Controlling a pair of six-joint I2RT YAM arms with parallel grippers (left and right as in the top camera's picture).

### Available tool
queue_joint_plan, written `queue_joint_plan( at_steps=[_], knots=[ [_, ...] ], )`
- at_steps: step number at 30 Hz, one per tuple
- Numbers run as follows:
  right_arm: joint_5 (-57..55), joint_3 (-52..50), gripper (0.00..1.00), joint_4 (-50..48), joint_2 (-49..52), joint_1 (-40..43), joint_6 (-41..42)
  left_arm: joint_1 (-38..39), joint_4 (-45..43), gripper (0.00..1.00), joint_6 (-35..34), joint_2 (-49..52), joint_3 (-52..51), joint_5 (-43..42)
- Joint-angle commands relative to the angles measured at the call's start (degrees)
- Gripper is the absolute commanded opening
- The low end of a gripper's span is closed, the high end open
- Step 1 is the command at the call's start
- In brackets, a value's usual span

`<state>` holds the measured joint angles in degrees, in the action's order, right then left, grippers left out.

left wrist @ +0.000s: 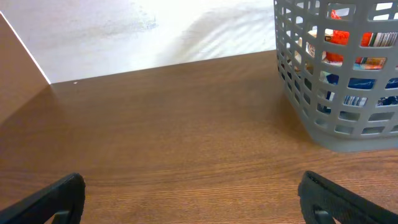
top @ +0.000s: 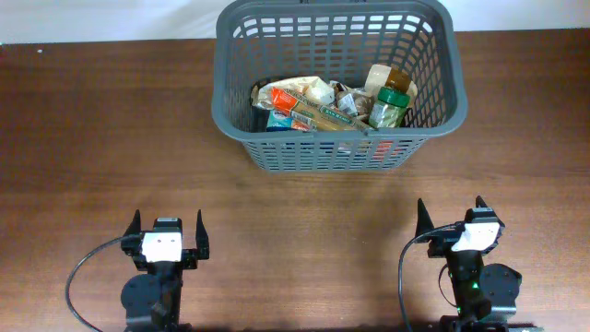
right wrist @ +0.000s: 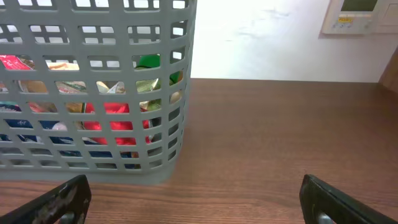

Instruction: Pack container

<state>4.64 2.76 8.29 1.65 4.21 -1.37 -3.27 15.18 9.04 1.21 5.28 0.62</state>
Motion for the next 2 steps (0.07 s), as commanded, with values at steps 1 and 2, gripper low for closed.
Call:
queue_joint_plan(
  at_steps=[1,2],
  knots=[
    [0.76,-0.57,0.99,-0.2,-0.59,0.42,0.09,0.28,-0.15,0.99,0.92,-0.87,-0.57,0.02],
    [0.76,-0.57,0.99,-0.2,-0.59,0.42,0.09,0.28,-0.15,0.99,0.92,-0.87,-0.57,0.02]
  ],
)
